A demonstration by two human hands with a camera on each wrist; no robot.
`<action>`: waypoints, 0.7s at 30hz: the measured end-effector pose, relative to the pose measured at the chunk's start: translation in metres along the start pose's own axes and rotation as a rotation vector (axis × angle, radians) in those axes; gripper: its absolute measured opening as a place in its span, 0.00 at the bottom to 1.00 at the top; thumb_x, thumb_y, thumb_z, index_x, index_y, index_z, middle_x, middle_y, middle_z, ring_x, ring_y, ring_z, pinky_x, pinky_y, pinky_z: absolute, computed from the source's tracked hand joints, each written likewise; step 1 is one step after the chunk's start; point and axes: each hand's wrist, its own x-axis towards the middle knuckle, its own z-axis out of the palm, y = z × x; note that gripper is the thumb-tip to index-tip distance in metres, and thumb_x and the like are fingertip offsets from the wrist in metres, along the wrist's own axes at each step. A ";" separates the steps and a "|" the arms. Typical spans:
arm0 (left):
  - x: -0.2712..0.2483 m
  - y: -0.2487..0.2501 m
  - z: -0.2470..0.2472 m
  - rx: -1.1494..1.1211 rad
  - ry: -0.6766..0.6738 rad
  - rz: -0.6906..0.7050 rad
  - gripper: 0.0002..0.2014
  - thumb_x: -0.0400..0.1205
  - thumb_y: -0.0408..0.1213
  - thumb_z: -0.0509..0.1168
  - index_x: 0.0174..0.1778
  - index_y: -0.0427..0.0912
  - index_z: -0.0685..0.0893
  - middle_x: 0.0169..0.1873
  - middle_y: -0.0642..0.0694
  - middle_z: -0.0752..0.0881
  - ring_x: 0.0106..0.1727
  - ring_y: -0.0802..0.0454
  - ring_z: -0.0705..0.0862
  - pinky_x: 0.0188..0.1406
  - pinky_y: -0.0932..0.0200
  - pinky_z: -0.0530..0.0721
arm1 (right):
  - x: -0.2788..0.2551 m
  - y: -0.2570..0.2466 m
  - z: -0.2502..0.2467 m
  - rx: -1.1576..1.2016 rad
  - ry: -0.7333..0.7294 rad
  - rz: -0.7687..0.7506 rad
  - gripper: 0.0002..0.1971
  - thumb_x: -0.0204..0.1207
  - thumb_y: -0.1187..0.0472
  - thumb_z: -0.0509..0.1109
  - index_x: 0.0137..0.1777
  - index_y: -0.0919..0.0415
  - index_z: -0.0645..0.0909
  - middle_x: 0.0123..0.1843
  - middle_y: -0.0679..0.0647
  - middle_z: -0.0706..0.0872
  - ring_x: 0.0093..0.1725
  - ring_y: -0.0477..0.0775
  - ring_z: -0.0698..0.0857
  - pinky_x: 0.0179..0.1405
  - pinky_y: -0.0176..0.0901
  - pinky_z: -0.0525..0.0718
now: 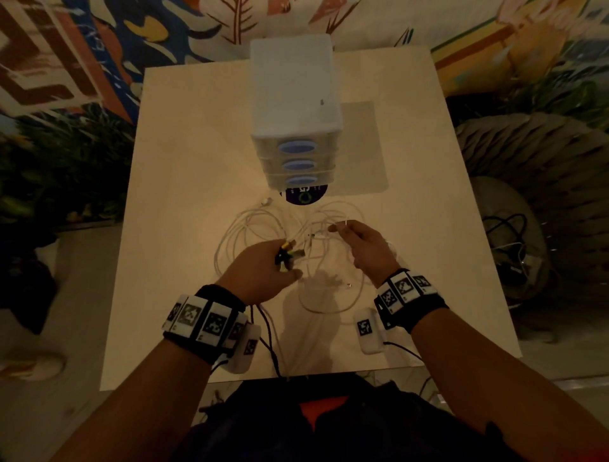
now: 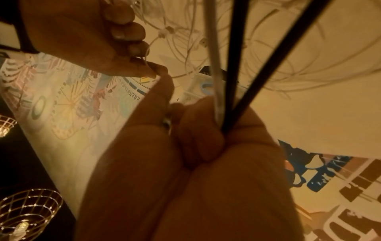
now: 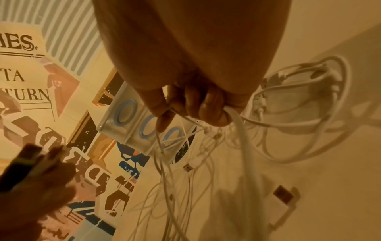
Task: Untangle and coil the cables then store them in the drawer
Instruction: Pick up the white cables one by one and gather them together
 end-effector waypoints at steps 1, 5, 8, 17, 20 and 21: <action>0.004 0.003 -0.001 -0.028 0.074 -0.010 0.11 0.82 0.47 0.72 0.42 0.49 0.78 0.34 0.60 0.76 0.38 0.54 0.77 0.40 0.57 0.69 | -0.001 -0.003 -0.001 0.002 -0.014 -0.002 0.14 0.90 0.56 0.61 0.59 0.62 0.87 0.19 0.28 0.77 0.24 0.29 0.78 0.25 0.24 0.71; 0.020 0.017 -0.001 -0.218 0.297 0.059 0.06 0.84 0.45 0.70 0.51 0.49 0.81 0.42 0.58 0.84 0.46 0.54 0.82 0.43 0.61 0.71 | -0.001 -0.008 -0.005 0.039 -0.073 0.027 0.15 0.89 0.56 0.61 0.57 0.60 0.90 0.24 0.30 0.80 0.25 0.34 0.75 0.26 0.25 0.69; 0.030 0.032 0.005 -0.210 0.228 0.142 0.11 0.86 0.47 0.68 0.63 0.55 0.85 0.53 0.55 0.90 0.54 0.57 0.85 0.51 0.62 0.77 | 0.002 -0.009 -0.005 0.078 -0.077 0.027 0.13 0.86 0.54 0.66 0.47 0.48 0.93 0.30 0.40 0.81 0.27 0.40 0.71 0.28 0.34 0.69; 0.040 0.024 0.000 -0.044 0.299 0.137 0.08 0.88 0.43 0.65 0.49 0.43 0.80 0.41 0.43 0.86 0.46 0.40 0.84 0.38 0.56 0.65 | 0.002 0.000 -0.019 -0.159 -0.027 -0.058 0.15 0.87 0.58 0.62 0.53 0.52 0.93 0.54 0.49 0.92 0.53 0.50 0.87 0.59 0.44 0.82; 0.036 0.013 -0.011 -0.204 0.384 0.137 0.03 0.89 0.39 0.63 0.50 0.45 0.78 0.38 0.46 0.85 0.41 0.43 0.82 0.37 0.51 0.69 | 0.004 0.012 -0.038 -0.313 0.097 -0.009 0.15 0.86 0.58 0.63 0.55 0.56 0.92 0.61 0.51 0.91 0.64 0.50 0.85 0.64 0.39 0.77; 0.034 0.008 -0.014 -0.248 0.408 0.139 0.03 0.89 0.39 0.63 0.50 0.48 0.78 0.36 0.47 0.84 0.38 0.47 0.81 0.37 0.50 0.72 | 0.005 0.018 -0.043 -0.355 0.112 0.012 0.14 0.86 0.56 0.64 0.56 0.56 0.92 0.61 0.53 0.91 0.65 0.53 0.85 0.66 0.42 0.79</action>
